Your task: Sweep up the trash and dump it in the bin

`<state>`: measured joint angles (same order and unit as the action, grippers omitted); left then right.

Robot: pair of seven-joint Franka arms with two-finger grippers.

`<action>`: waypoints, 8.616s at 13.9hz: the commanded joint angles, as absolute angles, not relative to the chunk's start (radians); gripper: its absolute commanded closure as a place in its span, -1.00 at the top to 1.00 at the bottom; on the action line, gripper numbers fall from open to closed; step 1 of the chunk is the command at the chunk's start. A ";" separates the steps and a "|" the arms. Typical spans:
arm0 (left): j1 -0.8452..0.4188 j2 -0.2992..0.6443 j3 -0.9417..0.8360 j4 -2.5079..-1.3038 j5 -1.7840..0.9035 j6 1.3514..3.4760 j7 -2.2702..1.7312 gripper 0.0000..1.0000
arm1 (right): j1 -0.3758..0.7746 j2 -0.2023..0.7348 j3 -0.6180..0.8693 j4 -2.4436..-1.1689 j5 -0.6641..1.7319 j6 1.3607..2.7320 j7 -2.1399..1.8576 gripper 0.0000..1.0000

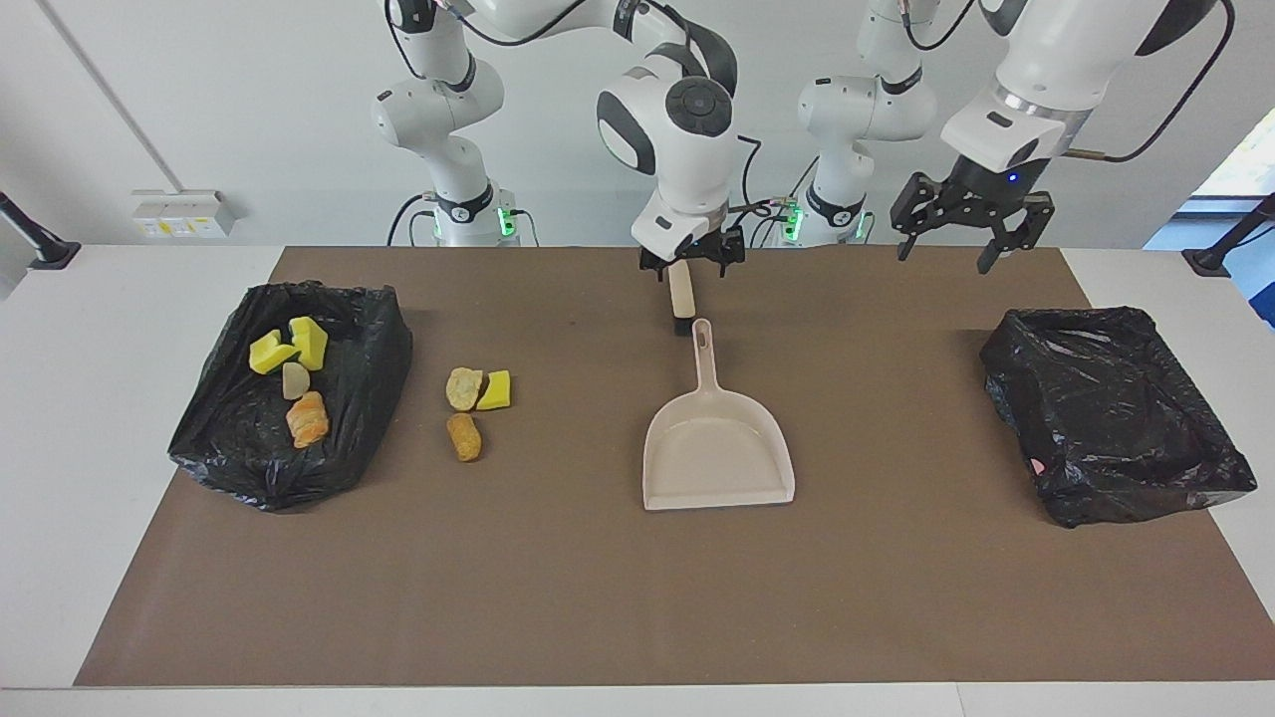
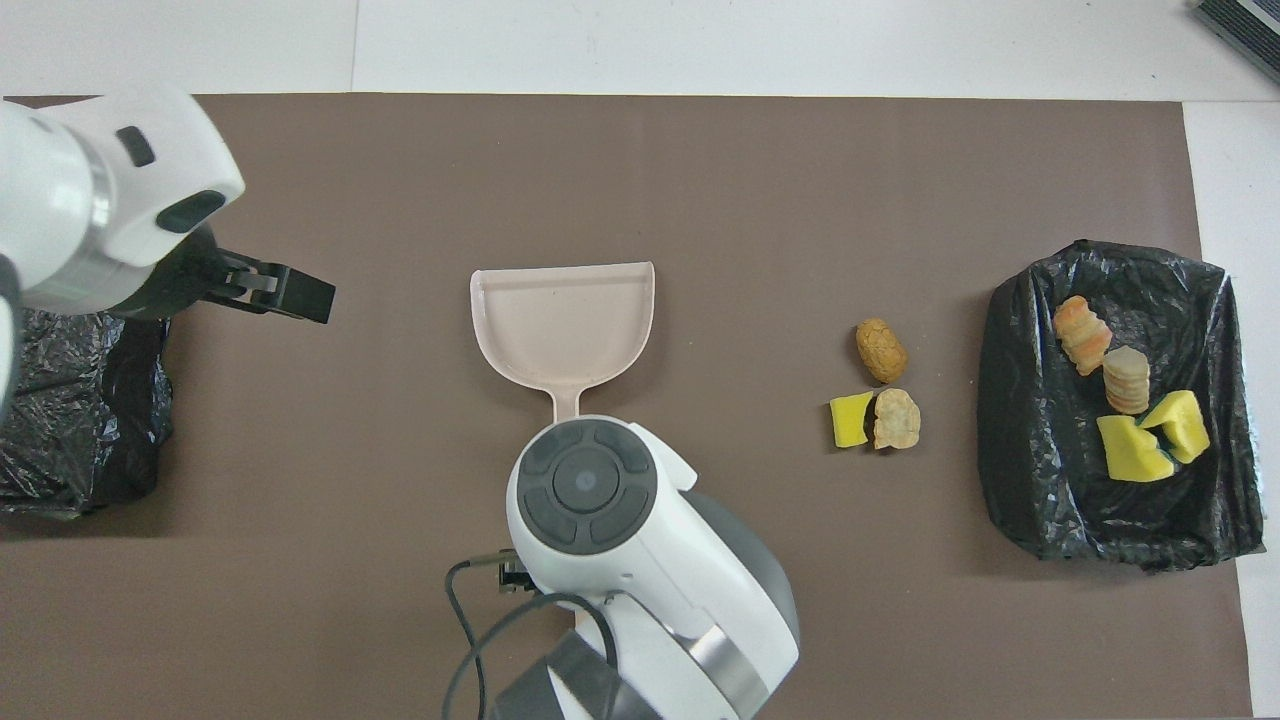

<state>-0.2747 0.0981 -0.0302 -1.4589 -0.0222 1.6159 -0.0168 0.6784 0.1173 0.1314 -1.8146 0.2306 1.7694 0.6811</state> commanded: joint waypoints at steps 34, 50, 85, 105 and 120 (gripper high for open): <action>-0.614 0.225 -0.020 -1.999 -0.002 2.261 -0.459 0.25 | 0.663 -0.238 0.115 -2.329 0.235 1.849 0.746 -1.00; -0.598 0.212 -0.011 -1.933 0.136 2.106 0.010 -0.94 | 0.173 -0.196 0.123 -2.400 -0.311 1.721 0.291 -1.00; -0.626 0.149 -0.015 -2.034 0.103 2.082 0.630 -1.00 | 0.184 -0.009 0.120 -1.988 -0.079 1.592 0.115 -1.00; -0.729 0.153 -0.011 -2.046 0.244 1.996 0.517 -1.00 | 0.215 0.094 0.126 -2.163 0.273 1.695 0.004 -1.00; -0.663 0.160 -0.015 -2.072 0.241 2.091 0.650 -1.00 | 0.302 0.020 0.115 -2.079 0.448 1.622 0.184 -1.00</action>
<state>-0.6857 0.1754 -0.0147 -2.0362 0.2197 2.0417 0.6218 0.3207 0.0545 0.1124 -2.0845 0.5052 1.6672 0.1498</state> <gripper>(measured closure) 0.670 0.740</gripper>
